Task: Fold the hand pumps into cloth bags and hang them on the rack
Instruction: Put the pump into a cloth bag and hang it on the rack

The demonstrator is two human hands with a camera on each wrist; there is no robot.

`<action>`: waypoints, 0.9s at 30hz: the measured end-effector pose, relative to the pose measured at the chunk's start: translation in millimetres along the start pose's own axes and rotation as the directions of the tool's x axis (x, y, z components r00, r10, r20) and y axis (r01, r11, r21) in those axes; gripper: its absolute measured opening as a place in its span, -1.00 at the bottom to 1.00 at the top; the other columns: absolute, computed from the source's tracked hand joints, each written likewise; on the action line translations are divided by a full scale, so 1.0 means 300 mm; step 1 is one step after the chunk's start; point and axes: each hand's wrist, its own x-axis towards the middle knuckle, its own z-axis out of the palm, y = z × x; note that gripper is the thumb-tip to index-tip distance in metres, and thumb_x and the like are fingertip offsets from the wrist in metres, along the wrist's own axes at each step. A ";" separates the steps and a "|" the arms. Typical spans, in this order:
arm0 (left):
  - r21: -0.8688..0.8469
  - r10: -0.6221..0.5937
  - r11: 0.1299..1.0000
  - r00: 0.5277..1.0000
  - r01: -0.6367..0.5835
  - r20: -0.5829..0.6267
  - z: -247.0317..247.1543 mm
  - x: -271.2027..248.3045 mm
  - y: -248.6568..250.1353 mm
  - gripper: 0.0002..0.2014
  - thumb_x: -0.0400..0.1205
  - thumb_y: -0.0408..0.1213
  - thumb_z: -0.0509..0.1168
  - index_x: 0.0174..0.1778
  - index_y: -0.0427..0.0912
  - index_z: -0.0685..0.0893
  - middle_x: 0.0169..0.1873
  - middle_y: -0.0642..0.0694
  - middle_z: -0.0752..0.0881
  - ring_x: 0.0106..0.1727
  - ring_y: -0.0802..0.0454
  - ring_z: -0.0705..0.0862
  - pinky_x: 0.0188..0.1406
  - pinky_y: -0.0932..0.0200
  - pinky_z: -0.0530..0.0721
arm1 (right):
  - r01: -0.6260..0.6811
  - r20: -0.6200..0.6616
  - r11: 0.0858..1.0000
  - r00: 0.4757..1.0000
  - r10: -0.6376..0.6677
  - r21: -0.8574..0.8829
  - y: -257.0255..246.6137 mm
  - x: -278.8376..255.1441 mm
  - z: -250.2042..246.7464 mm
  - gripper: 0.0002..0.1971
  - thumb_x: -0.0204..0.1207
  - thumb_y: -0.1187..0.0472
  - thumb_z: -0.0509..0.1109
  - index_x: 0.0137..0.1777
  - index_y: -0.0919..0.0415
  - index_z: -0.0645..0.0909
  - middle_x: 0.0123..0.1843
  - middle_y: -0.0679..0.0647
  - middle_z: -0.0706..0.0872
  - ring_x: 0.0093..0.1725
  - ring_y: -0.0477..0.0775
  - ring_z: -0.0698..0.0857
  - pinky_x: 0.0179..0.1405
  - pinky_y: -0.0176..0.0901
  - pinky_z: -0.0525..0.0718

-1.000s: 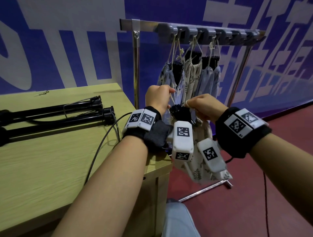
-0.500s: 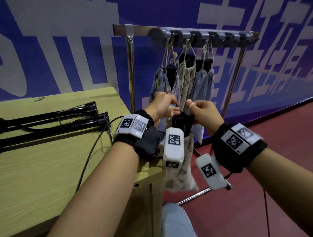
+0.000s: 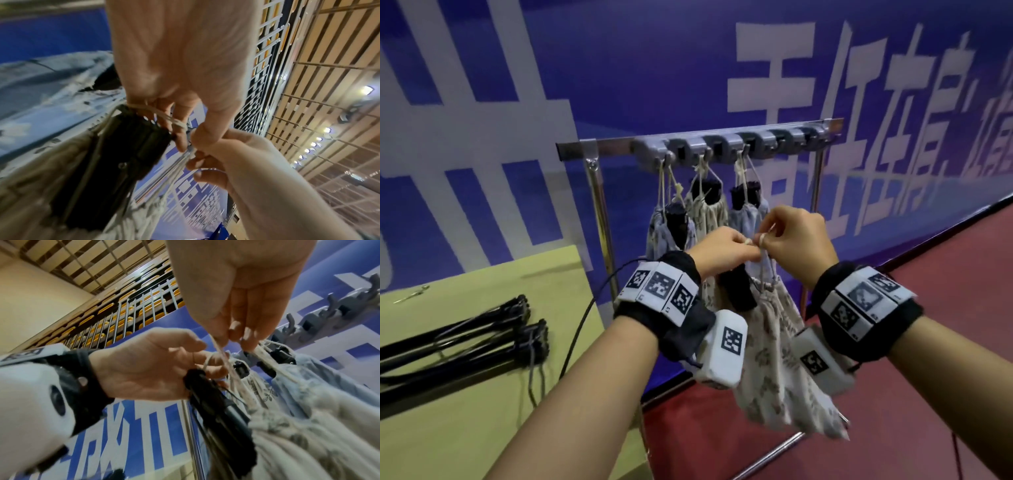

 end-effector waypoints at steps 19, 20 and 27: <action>-0.111 0.251 0.961 0.968 -0.252 -0.024 0.065 0.134 -0.023 -0.27 0.43 -0.23 0.48 0.51 -0.02 0.35 0.47 -0.19 0.46 0.49 -0.05 0.43 0.49 0.06 0.40 | -0.518 0.285 0.605 0.850 0.443 0.604 0.067 0.079 -0.070 -0.59 0.74 0.03 -0.01 -0.29 0.17 0.44 -0.68 -0.01 0.49 -0.61 -0.04 0.55 -0.59 -0.32 0.49; -0.112 0.261 0.956 0.959 -0.273 -0.111 0.080 0.136 -0.031 -0.27 0.42 -0.27 0.49 0.50 -0.03 0.35 0.47 -0.19 0.46 0.50 -0.09 0.42 0.48 0.04 0.40 | -0.524 0.278 0.593 0.843 0.460 0.611 0.063 0.083 -0.066 -0.59 0.74 0.04 -0.02 -0.31 0.16 0.40 -0.69 -0.01 0.45 -0.59 0.01 0.51 -0.58 -0.28 0.43; 0.304 0.319 0.923 0.910 -0.235 -0.264 0.139 0.155 -0.035 -0.32 0.53 -0.30 0.31 0.57 -0.02 0.23 -0.01 -0.09 0.60 -0.11 -0.11 0.66 -0.14 0.12 0.60 | -0.549 0.272 0.335 0.749 0.605 0.766 0.119 0.119 -0.054 -0.64 0.74 0.10 -0.02 -0.32 0.15 0.28 -0.46 0.03 0.23 -0.53 -0.01 0.29 -0.57 -0.26 0.31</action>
